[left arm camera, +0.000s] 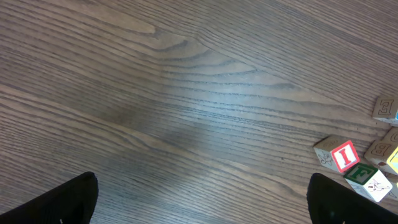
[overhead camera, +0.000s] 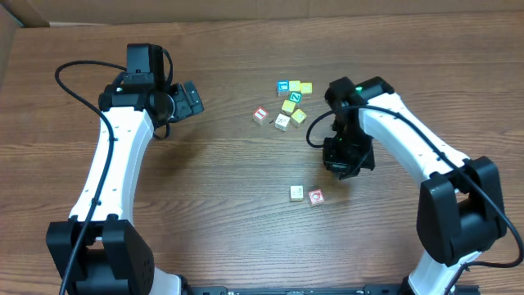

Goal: Flip 4 blocks
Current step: 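Set the 'Q' block beside the 'P' block and open the right gripper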

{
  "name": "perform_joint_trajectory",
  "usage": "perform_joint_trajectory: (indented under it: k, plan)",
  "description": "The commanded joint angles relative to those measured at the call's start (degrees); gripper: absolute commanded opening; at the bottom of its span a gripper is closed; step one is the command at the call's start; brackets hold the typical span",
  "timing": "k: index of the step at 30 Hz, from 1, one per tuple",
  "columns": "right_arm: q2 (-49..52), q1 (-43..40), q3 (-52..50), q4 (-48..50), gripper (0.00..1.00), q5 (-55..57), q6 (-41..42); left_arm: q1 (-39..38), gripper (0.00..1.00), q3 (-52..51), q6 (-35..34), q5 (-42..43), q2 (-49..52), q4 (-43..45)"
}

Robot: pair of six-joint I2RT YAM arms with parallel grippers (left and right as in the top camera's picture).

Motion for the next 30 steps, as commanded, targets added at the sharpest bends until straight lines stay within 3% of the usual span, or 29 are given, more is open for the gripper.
perform_joint_trajectory:
  k: [1, 10, 17, 30]
  plan:
    - [-1.68, 0.13, -1.88, 1.03, 0.04, -0.5, -0.94, -0.04, 1.0, 1.16, -0.52, 0.09, 0.28, 0.07]
    - [-1.73, 0.13, -7.28, 4.37, 0.04, -4.55, 1.42, -0.04, 1.0, 1.18, -0.52, 0.09, 0.28, 0.07]
    - [-1.73, 0.13, -13.66, 10.34, 0.04, -4.83, 10.25, -0.04, 1.0, 1.16, -0.52, 0.09, 0.28, 0.07]
    - [-1.73, 0.31, -16.74, 15.26, 0.04, -16.33, 10.62, -0.04, 1.0, 1.16, -0.52, 0.09, 0.28, 0.07]
